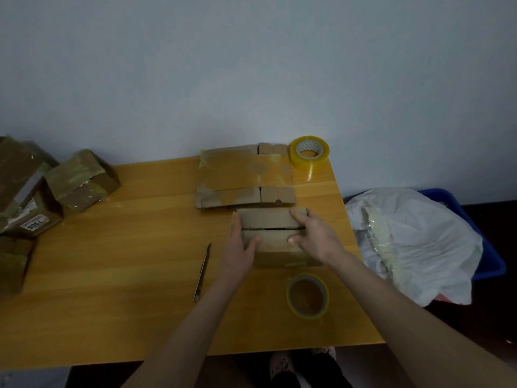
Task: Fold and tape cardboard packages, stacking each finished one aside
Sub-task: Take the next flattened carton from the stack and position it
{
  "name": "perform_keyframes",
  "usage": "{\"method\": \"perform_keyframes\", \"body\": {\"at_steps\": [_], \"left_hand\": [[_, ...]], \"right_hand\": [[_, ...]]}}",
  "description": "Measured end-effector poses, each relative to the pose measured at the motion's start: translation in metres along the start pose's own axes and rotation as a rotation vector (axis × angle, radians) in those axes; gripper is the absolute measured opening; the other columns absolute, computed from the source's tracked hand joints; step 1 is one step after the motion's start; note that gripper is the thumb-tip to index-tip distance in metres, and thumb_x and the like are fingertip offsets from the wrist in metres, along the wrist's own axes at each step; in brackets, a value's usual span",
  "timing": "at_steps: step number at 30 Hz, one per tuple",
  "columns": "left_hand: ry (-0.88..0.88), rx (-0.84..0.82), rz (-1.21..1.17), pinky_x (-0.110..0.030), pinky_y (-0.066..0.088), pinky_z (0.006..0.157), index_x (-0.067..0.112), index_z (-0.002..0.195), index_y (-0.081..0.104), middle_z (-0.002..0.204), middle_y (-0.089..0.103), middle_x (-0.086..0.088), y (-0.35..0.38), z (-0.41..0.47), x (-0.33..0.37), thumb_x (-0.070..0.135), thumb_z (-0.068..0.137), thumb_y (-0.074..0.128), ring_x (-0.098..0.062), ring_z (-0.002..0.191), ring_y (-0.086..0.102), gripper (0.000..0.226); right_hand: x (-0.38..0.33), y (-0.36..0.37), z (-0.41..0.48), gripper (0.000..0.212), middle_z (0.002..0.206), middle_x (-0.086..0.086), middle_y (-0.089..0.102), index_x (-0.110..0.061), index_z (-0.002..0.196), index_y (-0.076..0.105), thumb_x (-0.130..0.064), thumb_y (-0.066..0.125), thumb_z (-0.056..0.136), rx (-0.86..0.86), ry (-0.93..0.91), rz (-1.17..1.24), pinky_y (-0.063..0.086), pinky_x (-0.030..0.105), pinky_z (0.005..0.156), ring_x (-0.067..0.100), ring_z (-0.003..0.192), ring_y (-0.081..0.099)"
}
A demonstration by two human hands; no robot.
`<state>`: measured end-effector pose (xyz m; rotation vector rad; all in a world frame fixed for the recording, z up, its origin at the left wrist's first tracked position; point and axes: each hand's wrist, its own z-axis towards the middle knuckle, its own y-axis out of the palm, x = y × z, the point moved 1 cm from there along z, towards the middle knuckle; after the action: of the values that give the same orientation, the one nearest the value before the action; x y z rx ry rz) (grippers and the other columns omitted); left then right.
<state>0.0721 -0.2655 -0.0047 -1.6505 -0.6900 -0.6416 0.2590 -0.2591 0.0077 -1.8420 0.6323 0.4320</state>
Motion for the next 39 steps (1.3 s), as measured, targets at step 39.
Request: {"method": "perform_keyframes", "body": {"at_steps": [39], "left_hand": [[0.317,-0.185,0.643,-0.039,0.026,0.116,0.033,0.149,0.023,0.16,-0.004,-0.007,-0.007,0.025,-0.014,0.04,0.1,0.039,-0.02,0.147,-0.006,0.052]], "right_hand": [[-0.001,0.001,-0.013,0.037,0.145,-0.002,0.038,-0.032,0.124,0.062,-0.049,0.052,0.093,0.17,-0.044,-0.192,0.047,0.035,0.087,0.023,0.122,0.047]]}}
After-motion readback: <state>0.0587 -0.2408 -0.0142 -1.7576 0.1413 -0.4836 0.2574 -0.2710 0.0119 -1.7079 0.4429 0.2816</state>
